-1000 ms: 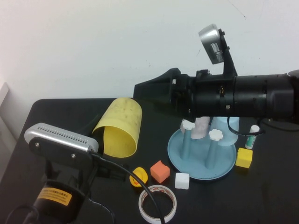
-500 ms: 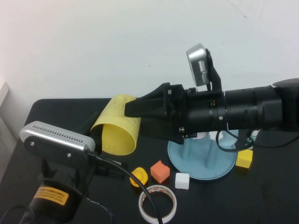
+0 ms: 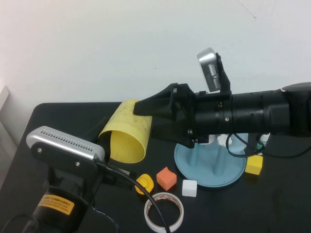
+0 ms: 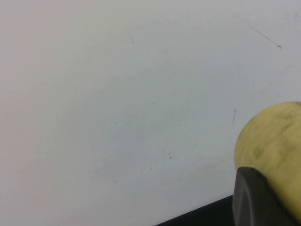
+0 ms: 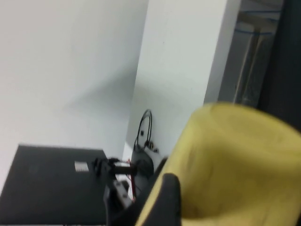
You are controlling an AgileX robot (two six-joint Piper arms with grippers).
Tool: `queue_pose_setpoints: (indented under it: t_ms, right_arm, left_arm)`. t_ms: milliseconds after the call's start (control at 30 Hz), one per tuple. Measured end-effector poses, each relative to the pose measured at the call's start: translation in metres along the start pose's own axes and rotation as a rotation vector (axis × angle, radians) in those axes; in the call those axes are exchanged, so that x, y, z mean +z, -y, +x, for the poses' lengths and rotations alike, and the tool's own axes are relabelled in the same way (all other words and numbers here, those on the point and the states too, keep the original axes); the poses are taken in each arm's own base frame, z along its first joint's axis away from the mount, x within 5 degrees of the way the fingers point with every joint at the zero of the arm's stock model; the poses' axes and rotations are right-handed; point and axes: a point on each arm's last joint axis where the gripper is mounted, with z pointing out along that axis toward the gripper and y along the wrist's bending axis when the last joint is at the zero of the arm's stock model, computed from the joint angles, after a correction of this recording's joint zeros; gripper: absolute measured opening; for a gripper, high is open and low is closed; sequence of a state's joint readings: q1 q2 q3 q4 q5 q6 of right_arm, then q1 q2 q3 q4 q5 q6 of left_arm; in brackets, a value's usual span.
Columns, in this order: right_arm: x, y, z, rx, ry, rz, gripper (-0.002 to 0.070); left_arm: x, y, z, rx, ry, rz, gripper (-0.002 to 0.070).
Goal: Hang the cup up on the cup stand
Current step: Adjust the cup with two arms
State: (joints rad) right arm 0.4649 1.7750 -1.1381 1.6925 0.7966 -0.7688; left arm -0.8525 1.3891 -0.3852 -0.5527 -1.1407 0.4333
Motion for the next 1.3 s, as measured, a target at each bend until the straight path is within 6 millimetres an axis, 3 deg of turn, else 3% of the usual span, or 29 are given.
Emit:
queue_pose_setpoints:
  t_ms: [367, 933, 1067, 1300]
  right_arm:
    - [0.001, -0.008, -0.008, 0.027, 0.032, -0.005, 0.0654]
    - [0.025, -0.006, -0.001, 0.131, -0.005, -0.001, 0.0654]
    - [0.026, -0.009, -0.003, 0.089, -0.006, -0.009, 0.0595]
    - [0.026, -0.010, -0.003, 0.048, -0.006, -0.012, 0.0592]
  left_arm:
    - [0.000, 0.002, -0.001, 0.011, 0.008, 0.022, 0.0005]
    - [0.001, 0.005, -0.003, 0.022, 0.020, 0.052, 0.0005]
    - [0.001, 0.005, -0.004, 0.042, 0.030, 0.048, 0.0005]
    - [0.002, 0.004, -0.004, 0.049, 0.029, 0.040, 0.0006]
